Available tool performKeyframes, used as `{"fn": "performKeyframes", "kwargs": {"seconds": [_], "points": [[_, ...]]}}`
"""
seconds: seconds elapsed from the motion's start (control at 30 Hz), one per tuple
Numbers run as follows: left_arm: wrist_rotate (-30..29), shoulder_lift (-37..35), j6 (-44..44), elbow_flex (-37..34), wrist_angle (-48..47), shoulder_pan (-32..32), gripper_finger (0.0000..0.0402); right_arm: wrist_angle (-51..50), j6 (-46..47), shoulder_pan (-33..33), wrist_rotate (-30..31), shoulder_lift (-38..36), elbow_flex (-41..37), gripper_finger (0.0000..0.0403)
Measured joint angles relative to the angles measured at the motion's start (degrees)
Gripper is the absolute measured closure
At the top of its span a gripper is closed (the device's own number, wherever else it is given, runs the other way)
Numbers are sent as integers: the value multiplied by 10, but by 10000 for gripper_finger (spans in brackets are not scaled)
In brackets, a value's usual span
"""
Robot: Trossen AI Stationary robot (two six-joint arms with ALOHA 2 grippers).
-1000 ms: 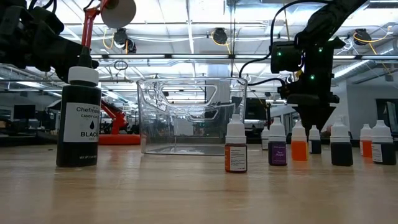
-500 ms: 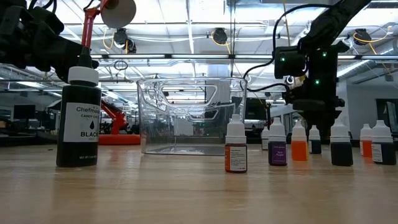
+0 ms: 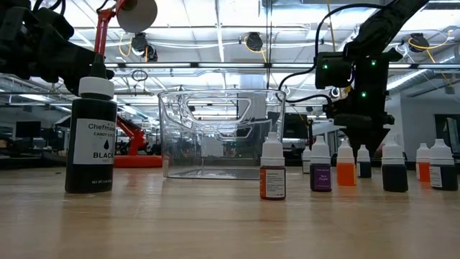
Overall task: Pick & Place food coloring
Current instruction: Put the small orange food coloring bottle into the transparent bin
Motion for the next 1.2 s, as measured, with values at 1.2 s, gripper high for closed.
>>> {"fn": "performKeyframes", "kwargs": {"seconds": [1.2], "points": [[0,0,0,0,0,0,149,-30,0,0,-10,0,19,156]]}}
